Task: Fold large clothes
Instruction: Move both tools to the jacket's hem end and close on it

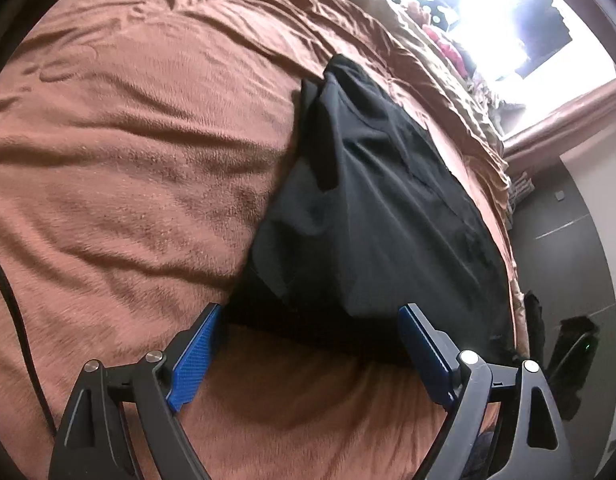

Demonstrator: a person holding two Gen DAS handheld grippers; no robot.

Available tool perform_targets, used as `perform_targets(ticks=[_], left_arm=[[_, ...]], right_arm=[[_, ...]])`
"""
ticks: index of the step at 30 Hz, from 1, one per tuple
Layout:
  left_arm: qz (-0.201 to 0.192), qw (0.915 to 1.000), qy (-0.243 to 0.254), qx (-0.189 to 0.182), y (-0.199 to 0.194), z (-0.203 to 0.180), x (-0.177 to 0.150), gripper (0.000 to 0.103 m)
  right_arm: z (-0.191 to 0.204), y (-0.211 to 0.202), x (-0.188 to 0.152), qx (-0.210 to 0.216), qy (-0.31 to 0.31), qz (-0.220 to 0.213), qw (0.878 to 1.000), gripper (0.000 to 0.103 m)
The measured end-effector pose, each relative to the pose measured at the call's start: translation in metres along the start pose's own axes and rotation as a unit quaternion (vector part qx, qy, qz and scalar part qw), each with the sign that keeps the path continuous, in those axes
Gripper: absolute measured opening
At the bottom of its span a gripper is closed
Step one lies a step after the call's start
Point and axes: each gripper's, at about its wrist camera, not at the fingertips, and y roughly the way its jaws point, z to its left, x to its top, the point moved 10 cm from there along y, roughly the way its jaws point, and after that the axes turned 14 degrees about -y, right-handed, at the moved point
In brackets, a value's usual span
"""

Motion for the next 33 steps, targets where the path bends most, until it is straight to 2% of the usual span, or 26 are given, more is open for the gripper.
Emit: perform_targets(ticks=[1, 5, 7, 10, 12, 15, 17, 18, 25, 33], left_arm=[[0.001, 1.0000, -0.004, 0.000, 0.002, 0.001, 0.003, 0.088], [0.007, 0.9996, -0.019, -0.019, 0.011, -0.004, 0.014, 0.086], [0.010, 0.9994, -0.026, -0.022, 0.015, -0.004, 0.017, 0.080], [0.008, 0.9995, -0.024, -0.022, 0.014, -0.005, 0.015, 0.075], [0.012, 0.9989, -0.029, -0.035, 0.010, -0.006, 0.012, 0.070], [0.009, 0.9984, -0.028, -0.049, 0.006, -0.009, 0.009, 0.067], [0.006, 0.9985, -0.022, -0.049, 0.005, -0.011, 0.008, 0.064], [0.004, 0.9988, -0.021, -0.044, 0.005, -0.010, 0.008, 0.061], [-0.011, 0.9990, -0.025, -0.034, 0.004, -0.008, 0.010, 0.050], [-0.022, 0.9992, -0.030, -0.017, 0.004, -0.004, 0.010, 0.047]], right_arm=[[-0.001, -0.001, 0.001, -0.006, -0.005, 0.000, 1.000, 0.026], [0.000, 0.006, 0.003, -0.024, -0.017, 0.000, 1.000, 0.015], [0.005, -0.003, 0.012, -0.021, -0.014, -0.032, 0.999, 0.008], [0.020, -0.010, 0.013, -0.035, -0.039, -0.048, 0.998, 0.008], [0.022, 0.012, 0.000, -0.025, -0.035, -0.007, 0.999, 0.008], [0.014, 0.031, -0.004, -0.050, -0.029, 0.023, 0.998, 0.008], [0.006, 0.033, 0.004, -0.088, -0.030, 0.024, 0.995, 0.008], [0.002, 0.037, 0.007, -0.093, -0.023, 0.026, 0.995, 0.008], [-0.009, 0.067, 0.039, -0.081, 0.012, 0.031, 0.996, 0.008], [-0.031, 0.096, 0.086, -0.098, 0.023, 0.013, 0.995, 0.008]])
